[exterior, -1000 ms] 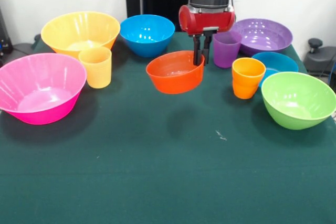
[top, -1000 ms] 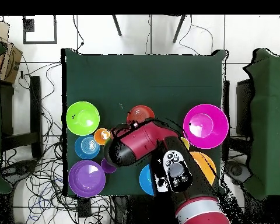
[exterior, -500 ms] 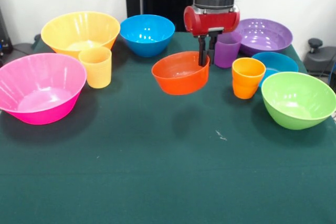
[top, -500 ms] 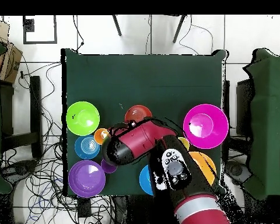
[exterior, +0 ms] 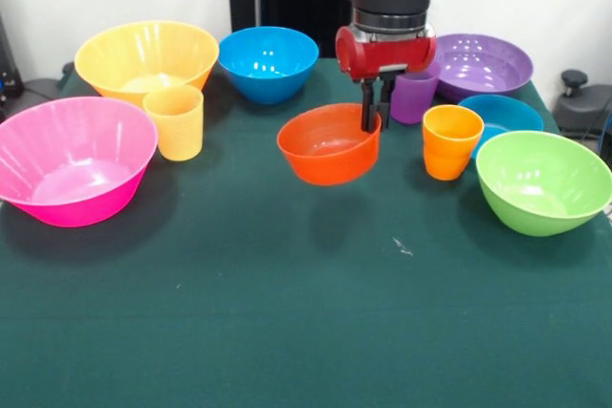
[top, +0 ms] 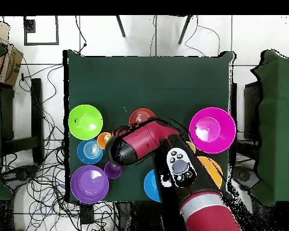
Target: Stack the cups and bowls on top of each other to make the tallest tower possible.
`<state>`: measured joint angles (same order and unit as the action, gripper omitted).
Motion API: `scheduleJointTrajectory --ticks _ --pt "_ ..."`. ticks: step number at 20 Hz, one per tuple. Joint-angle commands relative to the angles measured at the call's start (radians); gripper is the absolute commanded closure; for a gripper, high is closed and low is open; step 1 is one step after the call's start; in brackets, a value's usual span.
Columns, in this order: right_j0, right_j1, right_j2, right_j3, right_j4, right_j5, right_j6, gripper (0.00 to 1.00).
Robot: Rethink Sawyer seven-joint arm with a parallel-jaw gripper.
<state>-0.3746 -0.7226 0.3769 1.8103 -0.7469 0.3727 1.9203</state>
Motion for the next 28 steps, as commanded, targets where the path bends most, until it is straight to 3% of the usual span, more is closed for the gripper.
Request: scheduleJointTrajectory --ticks 1,8,15,22,26,28 --pt "-0.002 0.093 0.062 -0.15 -0.065 0.069 -0.144 1.0" --pt "-0.005 0.134 0.085 -0.223 -0.076 0.042 -0.167 1.0" --pt "-0.039 0.139 0.143 -0.245 -0.045 0.134 -0.266 1.0" --pt "-0.053 0.128 0.14 -0.227 -0.097 0.11 -0.263 1.0" --pt "-0.088 0.143 0.171 -0.221 -0.077 0.153 -0.312 1.0" --pt "-0.092 0.136 0.161 -0.196 -0.091 0.1 -0.262 1.0"
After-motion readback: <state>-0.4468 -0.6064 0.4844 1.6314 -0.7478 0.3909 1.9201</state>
